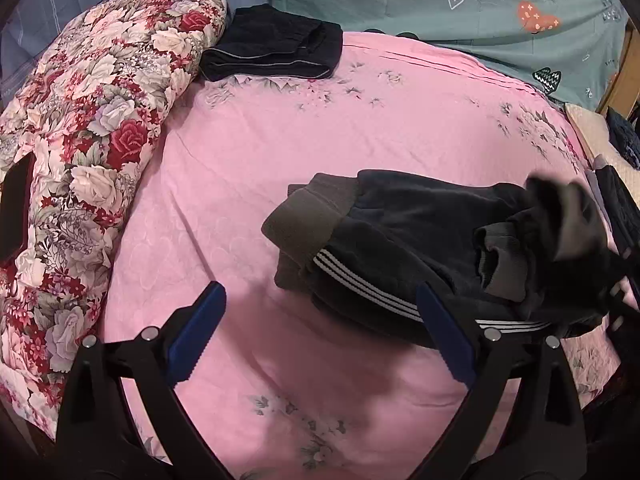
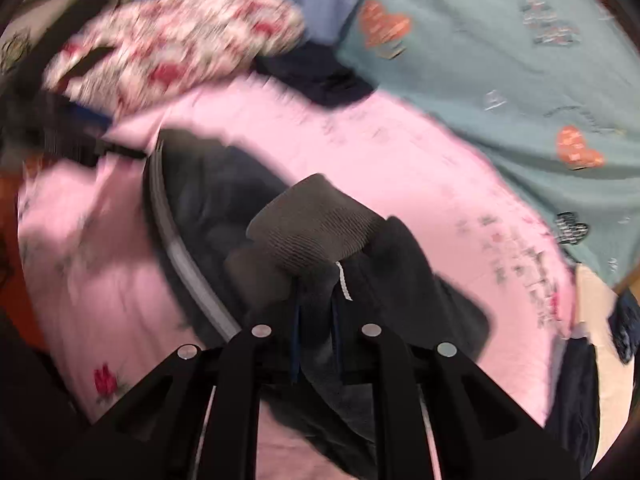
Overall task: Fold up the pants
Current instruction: 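Fold the held cuff end over onto the pants with the right tool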
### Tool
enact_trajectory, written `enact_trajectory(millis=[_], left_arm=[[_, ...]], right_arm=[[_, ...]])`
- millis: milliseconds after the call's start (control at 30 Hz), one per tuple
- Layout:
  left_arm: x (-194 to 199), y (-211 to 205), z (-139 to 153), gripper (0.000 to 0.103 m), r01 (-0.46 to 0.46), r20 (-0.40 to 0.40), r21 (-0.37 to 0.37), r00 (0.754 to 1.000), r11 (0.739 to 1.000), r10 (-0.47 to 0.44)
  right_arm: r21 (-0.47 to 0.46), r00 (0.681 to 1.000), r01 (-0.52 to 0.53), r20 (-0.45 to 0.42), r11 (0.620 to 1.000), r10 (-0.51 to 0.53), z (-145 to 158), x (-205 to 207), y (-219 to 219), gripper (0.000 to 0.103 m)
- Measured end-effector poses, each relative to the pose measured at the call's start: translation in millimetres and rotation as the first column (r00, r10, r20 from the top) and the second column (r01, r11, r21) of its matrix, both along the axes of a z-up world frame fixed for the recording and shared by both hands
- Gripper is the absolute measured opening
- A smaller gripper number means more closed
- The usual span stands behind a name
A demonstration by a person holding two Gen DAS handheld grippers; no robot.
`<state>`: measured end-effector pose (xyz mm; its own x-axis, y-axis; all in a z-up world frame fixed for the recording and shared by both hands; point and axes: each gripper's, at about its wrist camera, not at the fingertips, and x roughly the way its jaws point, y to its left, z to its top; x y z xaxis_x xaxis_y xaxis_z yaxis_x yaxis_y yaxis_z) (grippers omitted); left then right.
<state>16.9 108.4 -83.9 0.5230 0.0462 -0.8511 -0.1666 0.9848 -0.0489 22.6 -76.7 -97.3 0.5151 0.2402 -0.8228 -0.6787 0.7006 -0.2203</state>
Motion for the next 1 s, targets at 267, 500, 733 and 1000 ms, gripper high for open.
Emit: enact_trajectory(millis=[267,500,733,1000], left_arm=[[17,-41,33,0.097,0.154,0.102,-0.002,0.983,0.988,-0.153],[43,-110,45,0.097,0.332,0.164,0.065,0.927,0.941,-0.339],[52,-126,4,0.097,0.373,0.074,0.109,0.921,0.921,-0.382],[74,-104,-48,0.094,0.32,-0.063,-0.263,0.936,0.91,-0.347]], right_arm=[[0.021,0.997,-0.061,0.043,0.998,0.06,11,-25,-2,0.013],[-0.048,0.999,0.004,0.033,0.999,-0.003,-36,-20,-15,0.014],[0.038,0.988,0.092,0.119,0.995,-0.096,31,-37,-56,0.053],[-0.044,0.976,0.212,0.052,0.976,-0.209,6,-59,-104,0.059]])
